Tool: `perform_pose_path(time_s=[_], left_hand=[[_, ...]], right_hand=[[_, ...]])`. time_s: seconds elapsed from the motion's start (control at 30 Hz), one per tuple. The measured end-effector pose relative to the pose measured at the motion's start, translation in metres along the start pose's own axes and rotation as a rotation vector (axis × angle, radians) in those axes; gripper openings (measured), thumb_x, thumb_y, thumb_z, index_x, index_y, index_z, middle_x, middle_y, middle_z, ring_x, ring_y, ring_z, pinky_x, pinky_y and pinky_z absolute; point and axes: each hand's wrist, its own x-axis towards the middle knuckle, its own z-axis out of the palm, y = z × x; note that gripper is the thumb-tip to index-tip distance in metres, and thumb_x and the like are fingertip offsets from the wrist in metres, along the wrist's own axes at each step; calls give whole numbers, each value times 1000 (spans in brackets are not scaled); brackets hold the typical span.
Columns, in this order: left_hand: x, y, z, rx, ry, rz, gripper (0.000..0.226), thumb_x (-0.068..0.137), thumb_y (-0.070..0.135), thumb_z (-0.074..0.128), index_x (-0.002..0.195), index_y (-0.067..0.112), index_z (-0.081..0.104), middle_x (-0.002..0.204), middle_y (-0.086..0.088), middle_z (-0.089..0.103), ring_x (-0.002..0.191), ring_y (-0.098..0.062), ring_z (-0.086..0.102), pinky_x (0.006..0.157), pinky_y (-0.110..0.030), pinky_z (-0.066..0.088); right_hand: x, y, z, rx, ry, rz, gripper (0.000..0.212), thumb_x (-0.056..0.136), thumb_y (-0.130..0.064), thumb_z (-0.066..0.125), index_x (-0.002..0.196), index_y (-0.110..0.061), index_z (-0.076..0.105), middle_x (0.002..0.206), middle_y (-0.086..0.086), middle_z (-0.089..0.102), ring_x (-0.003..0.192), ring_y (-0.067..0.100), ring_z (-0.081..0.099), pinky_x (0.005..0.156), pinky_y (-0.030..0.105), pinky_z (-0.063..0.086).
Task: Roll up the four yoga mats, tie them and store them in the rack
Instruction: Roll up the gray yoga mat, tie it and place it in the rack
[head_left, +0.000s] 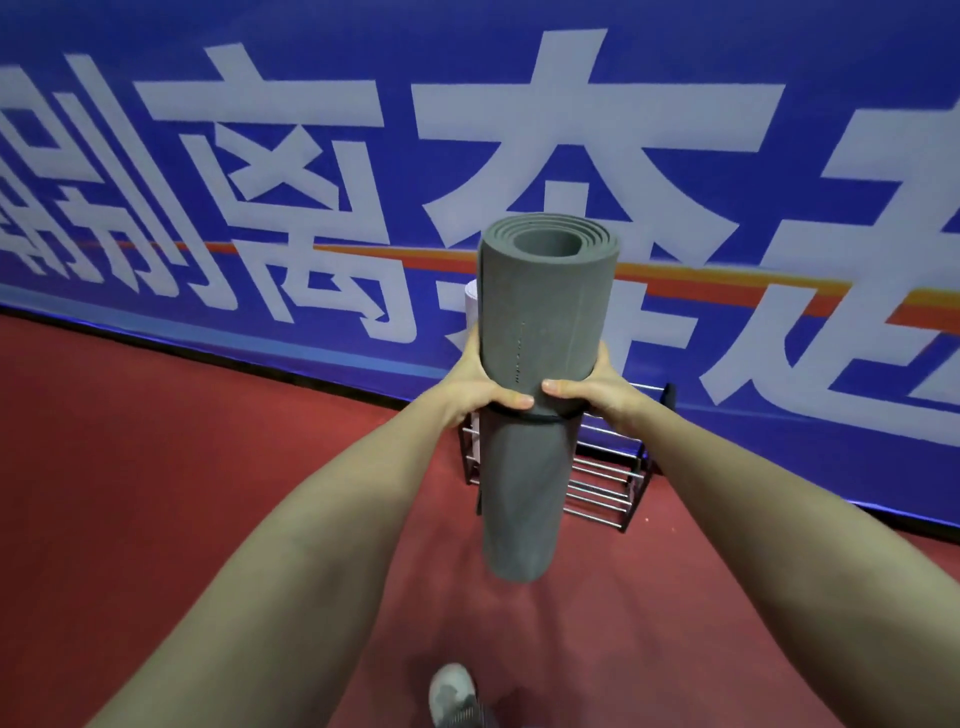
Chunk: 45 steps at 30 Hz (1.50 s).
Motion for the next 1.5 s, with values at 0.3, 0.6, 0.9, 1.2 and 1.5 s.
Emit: perform_pose_path(time_s=[0.3,0.6,0.9,1.2,1.5], left_hand=[[197,23,-55,67,-132,24,123,61,-11,82,150,31,8,132,6,44,125,-18,44,102,-34,44],[335,39,-71,128,-303,-3,123,61,-10,81,150,36,9,132,9,40,126,-18,42,106,-41,42],[418,30,-64,168,-348,-71,132,53,-2,84,150,39,3,147,-1,34,135,-22,35,109,-46,38],[451,0,-60,297,-404,-109,143,41,15,87,149,37,-4,147,3,32,134,-19,36,109,-39,39],[460,-19,-63,302,-456,-99,128,59,0,87,149,23,-1,138,5,33,131,-15,34,106,-30,38]], right_hand=[[167,-43,-28,-53,140,-67,133,37,-32,88,144,-20,10,133,-2,40,123,16,43,107,37,37],[268,-52,-65,-18,312,-54,133,37,-33,89,144,-25,11,127,-10,43,123,14,42,104,34,37],[338,-40,-99,-20,341,-24,124,56,-17,89,145,-24,2,131,-6,33,120,13,36,95,28,33],[363,-3,-96,-23,407,33,127,46,-29,90,141,-29,6,134,-4,32,121,14,37,99,33,37],[372,30,-99,47,290,246,131,56,-32,86,143,-33,-12,138,-3,31,124,18,38,106,39,37]])
